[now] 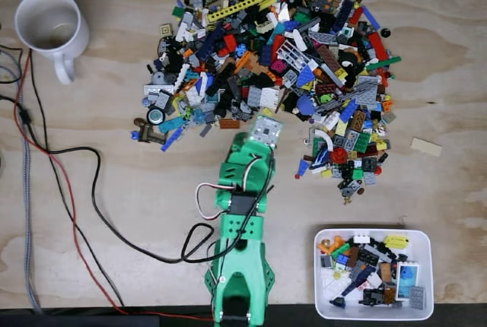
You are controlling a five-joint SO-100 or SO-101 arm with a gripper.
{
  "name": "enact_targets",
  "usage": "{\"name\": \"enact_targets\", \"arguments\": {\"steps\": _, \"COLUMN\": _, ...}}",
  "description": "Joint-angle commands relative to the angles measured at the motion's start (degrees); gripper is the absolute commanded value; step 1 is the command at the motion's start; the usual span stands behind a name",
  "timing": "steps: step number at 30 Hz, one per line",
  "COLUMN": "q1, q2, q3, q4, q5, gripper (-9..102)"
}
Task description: Find the closest Lego and put it in the bin.
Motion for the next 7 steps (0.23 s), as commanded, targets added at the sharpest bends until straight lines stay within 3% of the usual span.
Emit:
{"name": "enact_targets", "arguments": {"steps": 1, "q1": -4.83, "q2": 0.09, "q3": 0.09, "q4": -2.81, "q5": 1.32, "gripper": 7}}
{"name": "enact_targets", "arguments": {"steps": 7, "q1": -5.1, "q2": 2.46, "q3": 0.09, "q4": -1.41, "q5": 0.44, "gripper": 8}}
